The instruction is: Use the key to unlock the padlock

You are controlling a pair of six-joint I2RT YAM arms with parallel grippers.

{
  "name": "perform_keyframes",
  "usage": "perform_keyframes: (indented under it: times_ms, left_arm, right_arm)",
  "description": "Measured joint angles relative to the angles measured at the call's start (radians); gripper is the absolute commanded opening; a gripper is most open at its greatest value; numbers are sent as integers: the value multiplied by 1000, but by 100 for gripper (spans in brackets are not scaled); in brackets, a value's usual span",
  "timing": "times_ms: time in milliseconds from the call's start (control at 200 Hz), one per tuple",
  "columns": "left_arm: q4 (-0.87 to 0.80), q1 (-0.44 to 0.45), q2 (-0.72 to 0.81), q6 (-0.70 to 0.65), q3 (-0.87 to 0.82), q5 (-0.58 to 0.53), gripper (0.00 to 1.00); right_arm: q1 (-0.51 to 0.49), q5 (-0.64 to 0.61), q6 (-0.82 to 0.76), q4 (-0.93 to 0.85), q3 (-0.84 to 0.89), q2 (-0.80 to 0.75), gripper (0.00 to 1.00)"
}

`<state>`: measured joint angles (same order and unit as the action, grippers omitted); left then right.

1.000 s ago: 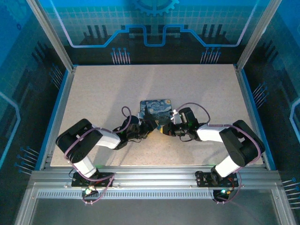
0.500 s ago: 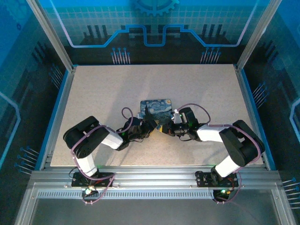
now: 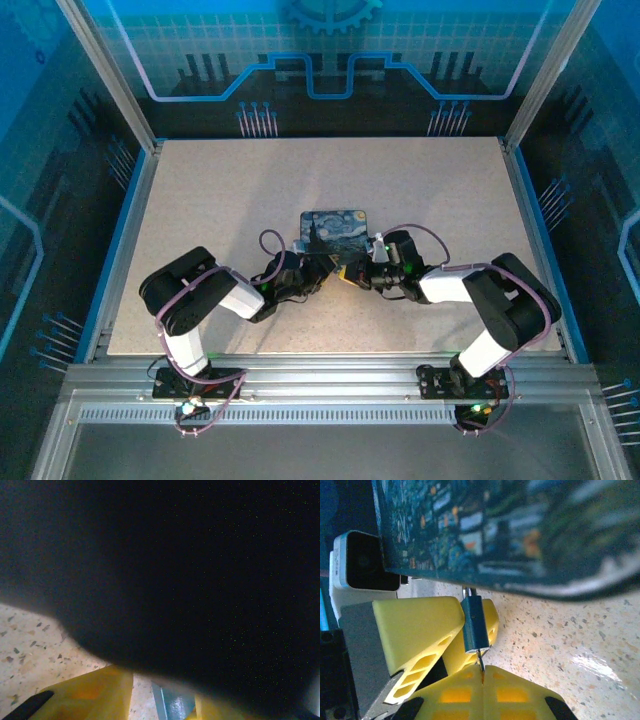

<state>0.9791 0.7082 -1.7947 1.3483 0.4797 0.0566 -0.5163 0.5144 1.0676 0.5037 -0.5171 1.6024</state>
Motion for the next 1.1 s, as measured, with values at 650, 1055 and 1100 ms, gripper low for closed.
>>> perform_keyframes:
  times_ms: [650,1055,1100]
  left_arm:
    - [7,10,12,11,0,-18,7]
    - [-31,11,39,7,0,-19,5]
    - [-34,11,42,7,-1,-19,5]
  right_arm:
    - [-2,6,41,29,27,-24,27]
    - [3,-190,-319,-331,26,-383,65]
    - [6,-212,-365,-359,26,-420,70]
